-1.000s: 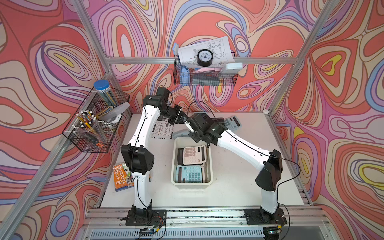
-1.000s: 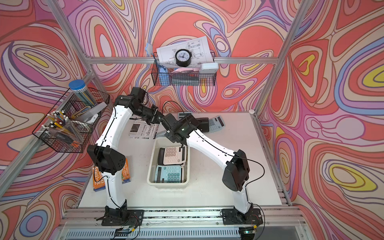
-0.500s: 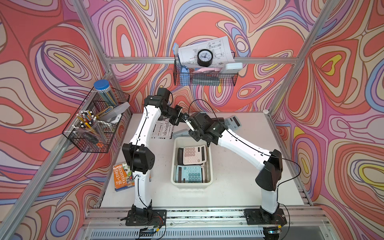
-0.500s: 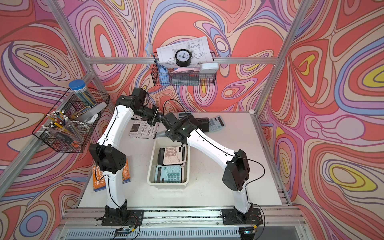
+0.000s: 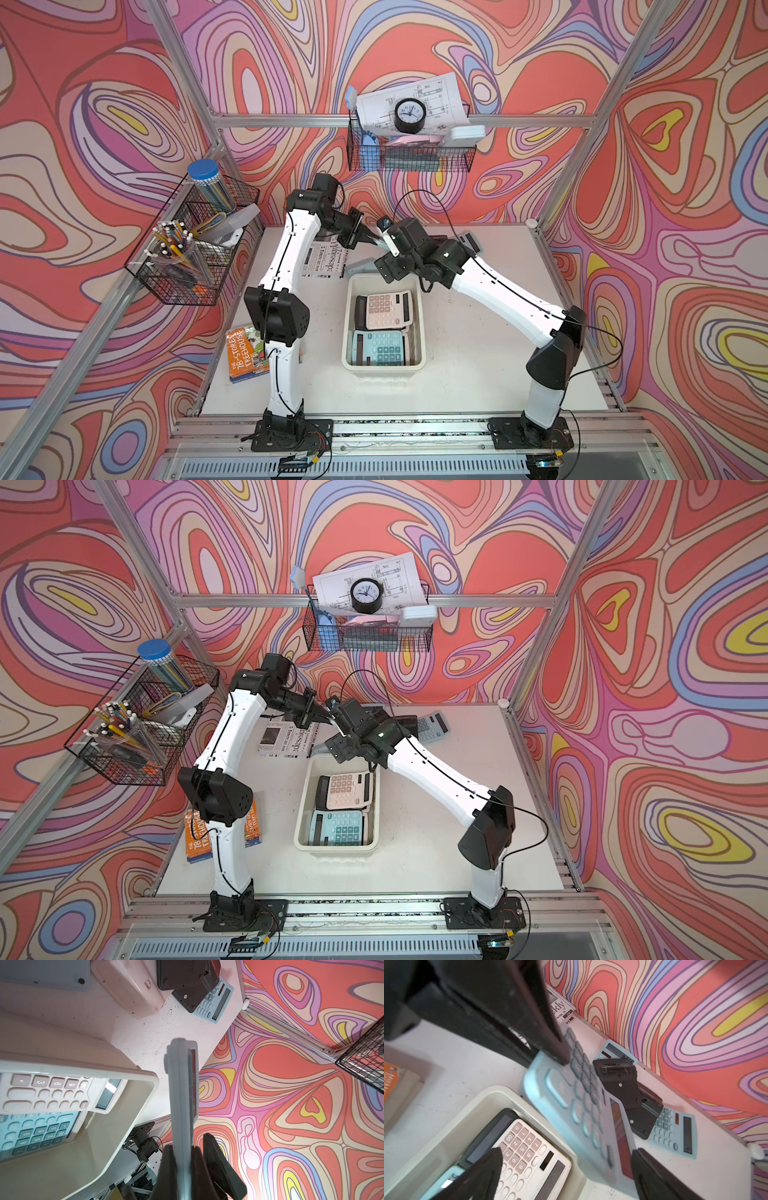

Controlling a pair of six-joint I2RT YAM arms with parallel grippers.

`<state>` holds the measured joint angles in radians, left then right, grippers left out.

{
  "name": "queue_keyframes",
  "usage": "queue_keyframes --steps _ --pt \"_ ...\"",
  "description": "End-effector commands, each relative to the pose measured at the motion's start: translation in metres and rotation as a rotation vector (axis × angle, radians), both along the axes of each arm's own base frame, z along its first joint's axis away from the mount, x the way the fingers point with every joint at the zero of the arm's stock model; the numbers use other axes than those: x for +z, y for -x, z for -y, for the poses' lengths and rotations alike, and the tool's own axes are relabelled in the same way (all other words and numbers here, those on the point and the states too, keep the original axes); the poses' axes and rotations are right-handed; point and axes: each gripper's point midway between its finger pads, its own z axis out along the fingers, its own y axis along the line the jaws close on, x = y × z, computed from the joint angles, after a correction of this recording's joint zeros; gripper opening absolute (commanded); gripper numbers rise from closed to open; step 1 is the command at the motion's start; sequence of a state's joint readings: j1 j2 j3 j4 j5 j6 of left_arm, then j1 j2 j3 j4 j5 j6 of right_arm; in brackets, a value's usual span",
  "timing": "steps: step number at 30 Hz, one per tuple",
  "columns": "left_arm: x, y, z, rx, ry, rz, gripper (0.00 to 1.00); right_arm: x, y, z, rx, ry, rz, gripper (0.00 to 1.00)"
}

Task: Put the calculator in the storage box
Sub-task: Pick up the calculator at the center of the board.

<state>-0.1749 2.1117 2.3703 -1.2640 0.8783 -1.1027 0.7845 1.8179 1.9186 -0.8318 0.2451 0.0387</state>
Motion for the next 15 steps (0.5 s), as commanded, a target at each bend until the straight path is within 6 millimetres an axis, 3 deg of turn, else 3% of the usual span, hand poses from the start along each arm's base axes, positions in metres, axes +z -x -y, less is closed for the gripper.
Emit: queue_keyframes --steps 1,4,8,12,15 --pt "0.014 -0.003 -0.006 -0.034 -0.034 0.131 0.0 0.02 0.006 0.031 -0.093 -0.237 -0.156 0.98" --pt "0.018 -0.003 -0.01 -0.062 -0.07 0.21 0.0 0.018 -0.003 0.058 -0.166 -0.432 -0.303 0.98" --pt "0.03 -0.003 -0.011 -0.099 -0.08 0.345 0.0 -0.001 -0.019 0.089 -0.254 -0.669 -0.537 0.97" --pt "0.043 0.003 -0.008 -0.131 -0.06 0.468 0.0 -0.014 -0.03 0.102 -0.269 -0.878 -0.714 0.9" --pt "0.043 0.009 -0.003 -0.144 -0.008 0.497 0.0 -0.013 -0.04 0.109 -0.257 -1.033 -0.783 0.87"
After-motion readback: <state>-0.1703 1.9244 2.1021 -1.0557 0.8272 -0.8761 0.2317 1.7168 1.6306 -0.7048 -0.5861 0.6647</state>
